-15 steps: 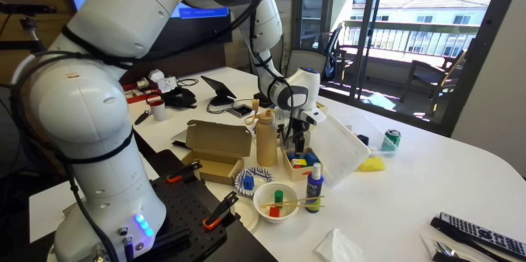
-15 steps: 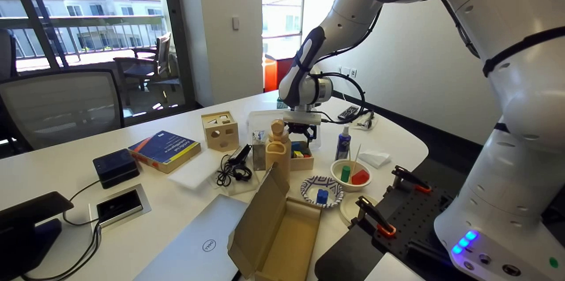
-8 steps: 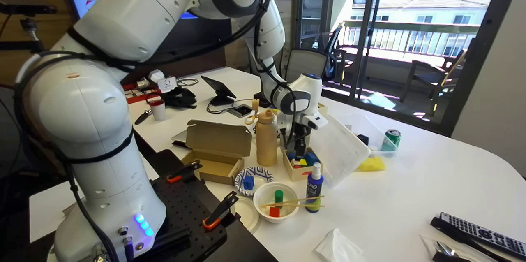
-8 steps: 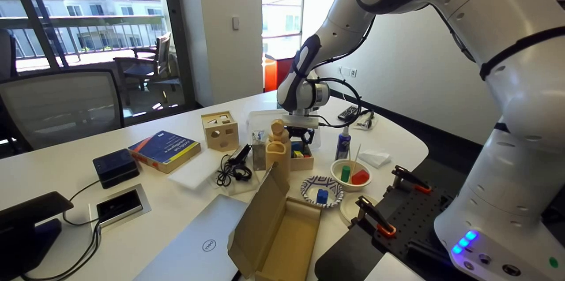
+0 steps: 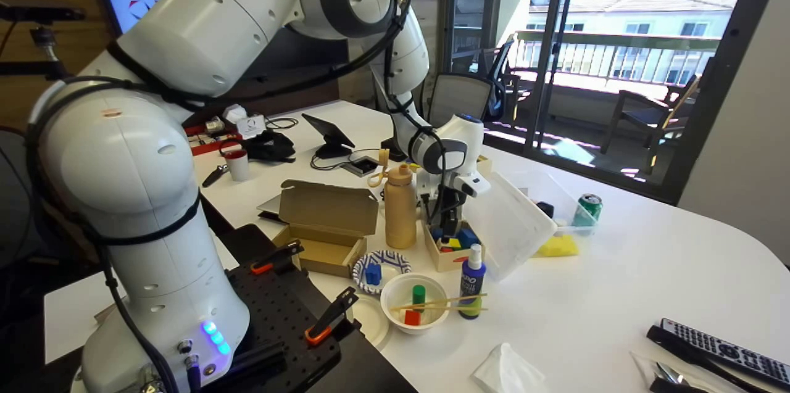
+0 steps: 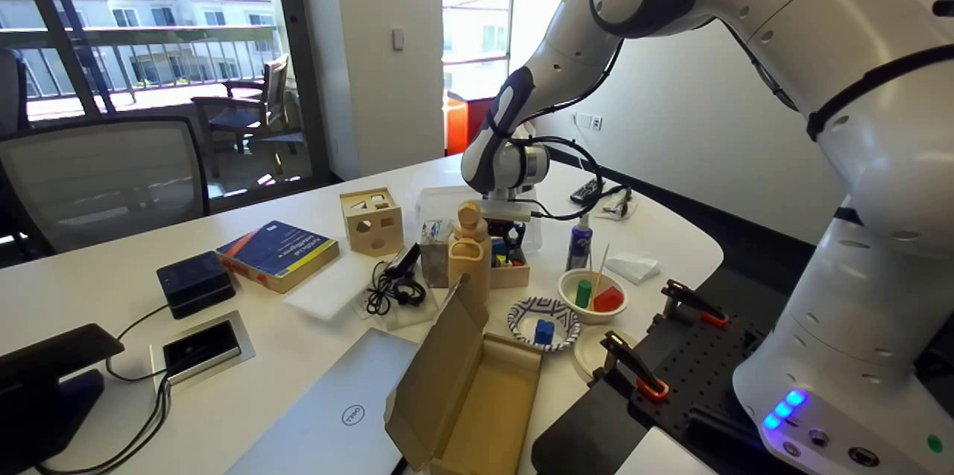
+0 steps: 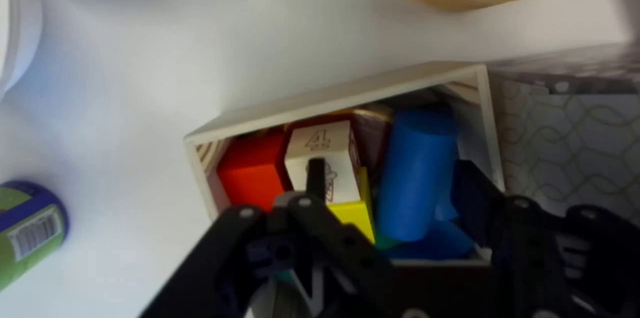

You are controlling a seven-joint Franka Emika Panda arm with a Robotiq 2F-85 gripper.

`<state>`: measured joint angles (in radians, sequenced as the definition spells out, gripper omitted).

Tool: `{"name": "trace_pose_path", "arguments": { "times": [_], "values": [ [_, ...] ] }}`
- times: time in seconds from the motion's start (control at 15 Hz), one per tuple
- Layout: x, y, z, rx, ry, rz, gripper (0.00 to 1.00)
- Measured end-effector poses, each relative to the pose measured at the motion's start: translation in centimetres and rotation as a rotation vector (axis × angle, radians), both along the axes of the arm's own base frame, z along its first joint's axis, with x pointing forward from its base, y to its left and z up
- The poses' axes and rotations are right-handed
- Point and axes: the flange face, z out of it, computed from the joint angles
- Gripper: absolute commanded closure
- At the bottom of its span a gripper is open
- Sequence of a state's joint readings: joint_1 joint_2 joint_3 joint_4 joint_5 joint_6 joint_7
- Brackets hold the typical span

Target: Remove one blue block from the wooden box and put it in the white bowl.

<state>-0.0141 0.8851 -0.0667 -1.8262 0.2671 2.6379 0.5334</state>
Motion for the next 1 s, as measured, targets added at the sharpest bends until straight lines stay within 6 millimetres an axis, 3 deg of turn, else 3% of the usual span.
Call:
{"name": "trace_pose_path", "arguments": {
  "times": [0.13, 0.2, 0.53, 0.6, 0.67, 0.93, 1.0],
  "values": [
    [0.23, 0.02, 0.14, 0.006, 0.012, -0.008, 0.56],
    [0.45, 0.07, 0.31, 0.010, 0.018, -0.013, 0.51],
    [0.47, 0.27, 0.12, 0.040, 0.070, -0.038, 0.45],
    [0.47, 0.30, 0.02, 0.046, 0.080, -0.041, 0.39],
    [0.45, 0.33, -0.08, 0.052, 0.092, -0.043, 0.40],
    [0.40, 0.58, -0.38, 0.071, 0.142, -0.048, 0.29],
    [0.37, 0.68, -0.42, 0.074, 0.155, -0.057, 0.30]
  ]
}}
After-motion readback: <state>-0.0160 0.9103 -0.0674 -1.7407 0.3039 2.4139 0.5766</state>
